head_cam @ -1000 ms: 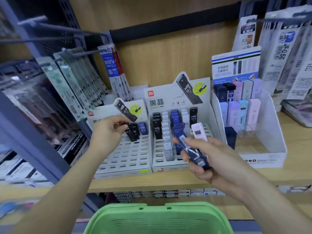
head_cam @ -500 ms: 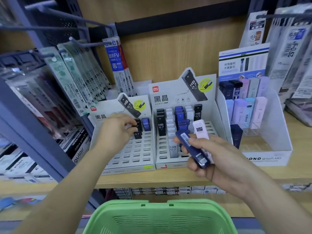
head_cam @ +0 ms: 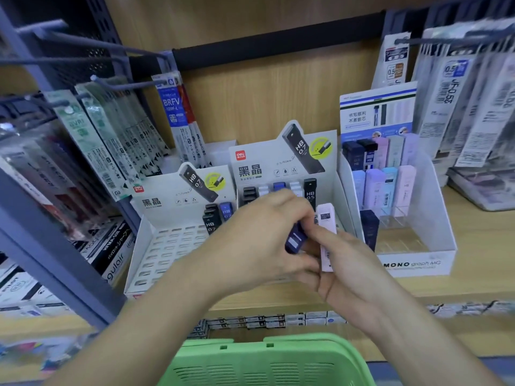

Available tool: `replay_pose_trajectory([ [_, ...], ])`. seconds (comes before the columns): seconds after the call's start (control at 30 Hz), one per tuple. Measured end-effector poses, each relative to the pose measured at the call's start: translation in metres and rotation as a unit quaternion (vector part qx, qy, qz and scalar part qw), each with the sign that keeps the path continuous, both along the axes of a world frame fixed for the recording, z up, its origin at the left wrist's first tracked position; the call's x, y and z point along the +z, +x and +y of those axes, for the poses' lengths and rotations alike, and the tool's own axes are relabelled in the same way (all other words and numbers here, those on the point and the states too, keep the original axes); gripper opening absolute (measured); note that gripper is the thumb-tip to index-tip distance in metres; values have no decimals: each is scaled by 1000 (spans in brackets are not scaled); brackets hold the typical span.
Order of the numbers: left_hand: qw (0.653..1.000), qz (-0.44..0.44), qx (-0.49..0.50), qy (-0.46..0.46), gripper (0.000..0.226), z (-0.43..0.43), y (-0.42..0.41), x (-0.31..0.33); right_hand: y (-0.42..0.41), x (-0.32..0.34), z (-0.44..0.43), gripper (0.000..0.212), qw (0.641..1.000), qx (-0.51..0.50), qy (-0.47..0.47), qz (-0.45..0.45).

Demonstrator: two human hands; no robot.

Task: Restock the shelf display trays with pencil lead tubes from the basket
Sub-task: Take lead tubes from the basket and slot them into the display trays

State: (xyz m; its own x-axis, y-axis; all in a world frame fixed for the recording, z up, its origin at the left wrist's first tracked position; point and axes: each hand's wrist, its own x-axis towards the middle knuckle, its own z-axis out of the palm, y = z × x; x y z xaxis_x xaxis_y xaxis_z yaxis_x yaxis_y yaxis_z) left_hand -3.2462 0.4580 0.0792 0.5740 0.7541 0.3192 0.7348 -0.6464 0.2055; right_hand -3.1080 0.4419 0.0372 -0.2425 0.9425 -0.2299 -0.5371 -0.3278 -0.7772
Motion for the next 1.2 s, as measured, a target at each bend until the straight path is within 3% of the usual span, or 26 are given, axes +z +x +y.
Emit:
replay_pose_trajectory([
  [0.07, 998, -47, 11, 31, 16, 3, -3, -3, 2, -1, 2, 24, 1000, -8, -14, -11],
  [0.13, 989, -135, 60, 1, 6, 4, -7, 1, 4, -2, 3, 30, 998, -12, -7, -55],
  [0.23, 939, -293, 112, -139, 6, 5, -8, 12, 9, -2, 4, 24, 995, -15, 24, -98],
  [0.4, 867, -411, 73, -274, 18, 6, -15, 17, 13, -1, 5, 26, 992, -13, 71, -104],
  [0.53, 858, -426, 63, -280, 29, 7, -18, 17, 15, -2, 5, 30, 993, -3, 59, -98],
  [0.8, 845, -440, 71, -296, 19, 5, -6, 20, 30, 0, 4, 32, 988, -2, 74, -133],
  [0.9, 855, -450, 102, -236, 25, 8, 8, 24, 48, 5, 10, 28, 986, -43, 59, -147],
  [1.0, 871, -441, 97, -192, 24, 22, 25, 37, 76, 9, 20, 26, 991, -117, 17, -60],
  [1.2, 918, -359, 72, -154, 21, 43, 73, 42, 129, 5, 25, 32, 970, -240, 7, -43],
])
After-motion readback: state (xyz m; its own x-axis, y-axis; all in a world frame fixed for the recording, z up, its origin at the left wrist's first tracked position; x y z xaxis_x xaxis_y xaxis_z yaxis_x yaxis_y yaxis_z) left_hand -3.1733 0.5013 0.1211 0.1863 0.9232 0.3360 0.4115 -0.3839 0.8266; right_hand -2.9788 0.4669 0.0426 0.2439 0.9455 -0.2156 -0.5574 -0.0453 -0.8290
